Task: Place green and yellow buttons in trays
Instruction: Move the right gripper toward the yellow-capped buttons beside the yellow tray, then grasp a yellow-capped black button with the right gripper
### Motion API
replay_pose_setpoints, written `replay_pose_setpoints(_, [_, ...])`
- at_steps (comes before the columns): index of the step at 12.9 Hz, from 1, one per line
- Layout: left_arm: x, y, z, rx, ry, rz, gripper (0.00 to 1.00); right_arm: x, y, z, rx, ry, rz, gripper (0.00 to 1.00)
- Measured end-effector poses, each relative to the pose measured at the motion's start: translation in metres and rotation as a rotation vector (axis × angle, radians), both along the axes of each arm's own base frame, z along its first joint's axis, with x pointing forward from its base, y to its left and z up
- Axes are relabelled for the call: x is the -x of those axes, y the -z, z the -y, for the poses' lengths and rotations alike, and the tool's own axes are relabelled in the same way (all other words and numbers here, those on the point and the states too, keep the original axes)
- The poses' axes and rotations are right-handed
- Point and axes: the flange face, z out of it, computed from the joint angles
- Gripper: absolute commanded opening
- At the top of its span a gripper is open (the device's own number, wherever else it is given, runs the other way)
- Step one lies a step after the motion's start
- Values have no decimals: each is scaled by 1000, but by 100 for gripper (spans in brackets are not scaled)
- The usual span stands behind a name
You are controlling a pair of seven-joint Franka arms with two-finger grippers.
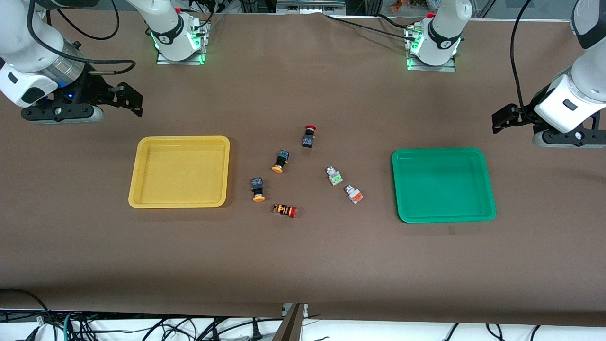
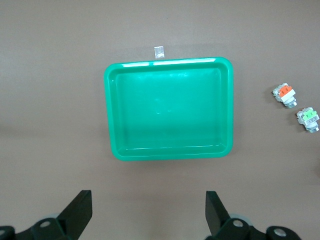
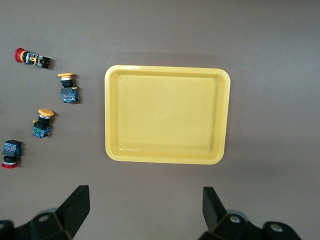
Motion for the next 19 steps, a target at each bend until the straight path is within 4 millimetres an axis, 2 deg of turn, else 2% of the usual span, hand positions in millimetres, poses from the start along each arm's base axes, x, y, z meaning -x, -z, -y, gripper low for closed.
replay_pose_setpoints(3, [0,0,0,0,0,0,100,0,1,0,0,0,-1,100])
replay_pose_setpoints(5, [0,0,0,0,0,0,100,-3,8,-2,1,-6,-15,100])
replay_pose_setpoints(6, [0,0,0,0,0,0,100,-7,16,-8,0,-14,-23,100])
replay_pose_setpoints(8, [0,0,0,0,0,0,100,-17,42,-33,-7,-51,-34,100])
replay_pose_setpoints(9, [0,0,0,0,0,0,100,-25,62,-51,-13,-58,-32,100])
replay_pose_setpoints(11, [0,0,0,0,1,-1,100,-42,115,-96,-34,-25,-16,100])
replay_pose_setpoints(14, [0,1,0,0,1,-1,100,-62,219,-160,-80,48,14,100])
replay_pose_setpoints(17, [0,1,1,0,1,-1,100,-73,318,-192,-138,97,64,100])
replay_pose_setpoints(19, [0,1,1,0,1,-2,100,-72,363,-204,-162,102,83,100])
